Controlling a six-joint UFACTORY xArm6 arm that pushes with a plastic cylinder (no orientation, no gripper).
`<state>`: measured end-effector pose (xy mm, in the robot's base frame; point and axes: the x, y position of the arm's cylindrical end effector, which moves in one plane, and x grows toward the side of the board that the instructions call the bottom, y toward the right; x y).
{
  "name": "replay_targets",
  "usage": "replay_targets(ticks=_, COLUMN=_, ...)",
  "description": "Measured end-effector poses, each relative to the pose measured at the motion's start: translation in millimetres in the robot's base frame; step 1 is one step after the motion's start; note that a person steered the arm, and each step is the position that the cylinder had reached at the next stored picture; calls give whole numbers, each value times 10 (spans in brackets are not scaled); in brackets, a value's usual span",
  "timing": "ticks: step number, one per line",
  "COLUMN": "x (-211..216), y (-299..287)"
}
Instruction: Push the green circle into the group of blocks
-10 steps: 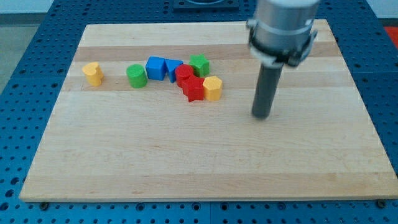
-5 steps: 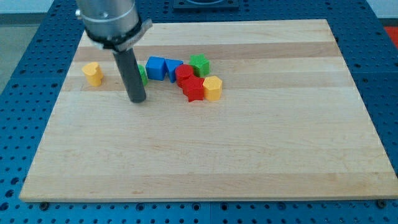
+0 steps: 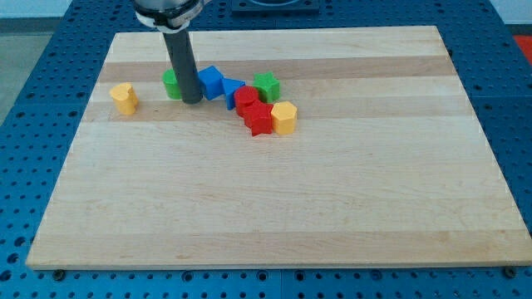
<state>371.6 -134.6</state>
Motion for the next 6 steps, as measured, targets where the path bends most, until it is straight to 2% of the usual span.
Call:
replay_targets(ticks=1, x=152, y=-68)
replay_targets(ticks=2, x=227, y=-426)
replay_targets(ticks=3, x=164, y=-657)
replay_targets(ticks=4, x=-220, y=-670)
replay_targets(ticks=5, x=-694, y=-406)
replay_targets(ticks=6, x=-800, y=167)
